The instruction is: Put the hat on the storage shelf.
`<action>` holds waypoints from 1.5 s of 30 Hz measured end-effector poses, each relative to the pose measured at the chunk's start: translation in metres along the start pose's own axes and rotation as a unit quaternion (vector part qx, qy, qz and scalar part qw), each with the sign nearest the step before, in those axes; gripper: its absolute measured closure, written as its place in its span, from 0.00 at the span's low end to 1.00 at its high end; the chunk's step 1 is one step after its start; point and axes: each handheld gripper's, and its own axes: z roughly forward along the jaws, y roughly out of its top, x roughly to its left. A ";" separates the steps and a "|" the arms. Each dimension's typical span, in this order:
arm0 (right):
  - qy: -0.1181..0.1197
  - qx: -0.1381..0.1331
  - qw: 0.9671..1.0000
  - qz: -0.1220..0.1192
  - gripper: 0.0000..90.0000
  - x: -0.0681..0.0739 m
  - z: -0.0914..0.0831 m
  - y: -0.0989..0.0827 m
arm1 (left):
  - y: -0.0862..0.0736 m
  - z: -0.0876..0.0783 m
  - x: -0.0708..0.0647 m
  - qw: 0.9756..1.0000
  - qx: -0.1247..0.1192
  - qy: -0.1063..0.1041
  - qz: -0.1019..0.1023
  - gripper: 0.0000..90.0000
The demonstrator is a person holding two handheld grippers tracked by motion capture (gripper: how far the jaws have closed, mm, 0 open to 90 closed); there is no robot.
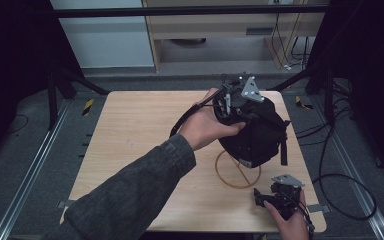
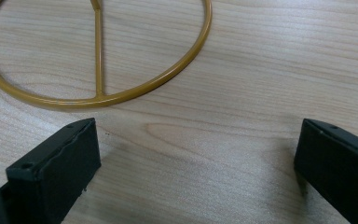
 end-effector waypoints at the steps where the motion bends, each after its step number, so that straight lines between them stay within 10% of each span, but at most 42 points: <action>1: 0.000 0.000 1.000 0.000 0.00 0.000 0.000 0.000 | 0.000 0.001 0.000 1.000 0.001 -0.001 0.000 0.82; 45: 0.003 0.000 1.000 0.000 0.00 0.000 0.000 0.000 | -0.008 0.021 -0.007 1.000 0.020 -0.015 -0.001 0.80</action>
